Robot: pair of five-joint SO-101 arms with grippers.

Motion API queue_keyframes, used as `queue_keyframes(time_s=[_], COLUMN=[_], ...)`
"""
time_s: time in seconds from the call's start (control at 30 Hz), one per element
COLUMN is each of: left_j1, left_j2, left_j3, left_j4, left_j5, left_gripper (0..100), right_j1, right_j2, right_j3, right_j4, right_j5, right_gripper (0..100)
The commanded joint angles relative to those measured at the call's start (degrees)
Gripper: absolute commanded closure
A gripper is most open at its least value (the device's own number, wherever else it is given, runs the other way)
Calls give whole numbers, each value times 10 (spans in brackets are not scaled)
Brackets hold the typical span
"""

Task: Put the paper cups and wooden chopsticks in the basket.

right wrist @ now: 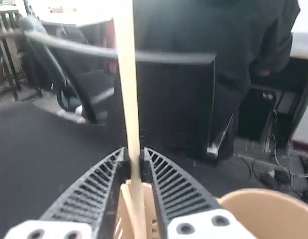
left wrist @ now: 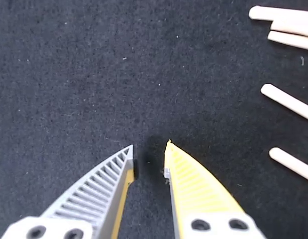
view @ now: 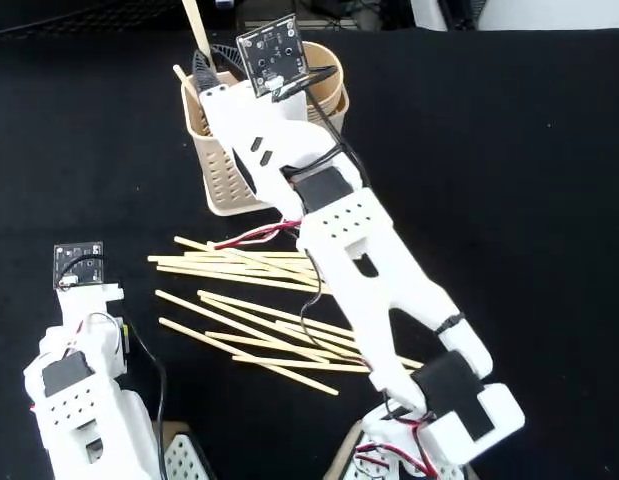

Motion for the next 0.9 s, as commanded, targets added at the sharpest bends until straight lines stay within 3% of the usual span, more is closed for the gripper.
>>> queue_keyframes(time_s=[0.0,0.07,0.37,0.63,0.87], left_j1=[5,5,5,5,5], left_j2=[-11,-11,-11,-11,-11], left_j3=[-4,-4,-4,-4,-4], left_j4=[-7,-7,-8,-9,-9], left_j5=[-2,-2,-2,-2,-2], left_gripper=[884,884,884,884,884], right_j1=[4,4,5,4,5], right_j2=[-5,-8,-40,-182,-196], right_j3=[-12,-23,-155,-197,-148], right_j4=[61,114,273,570,799], right_j5=[-5,-6,-4,-3,114], right_gripper=[863,804,864,864,864])
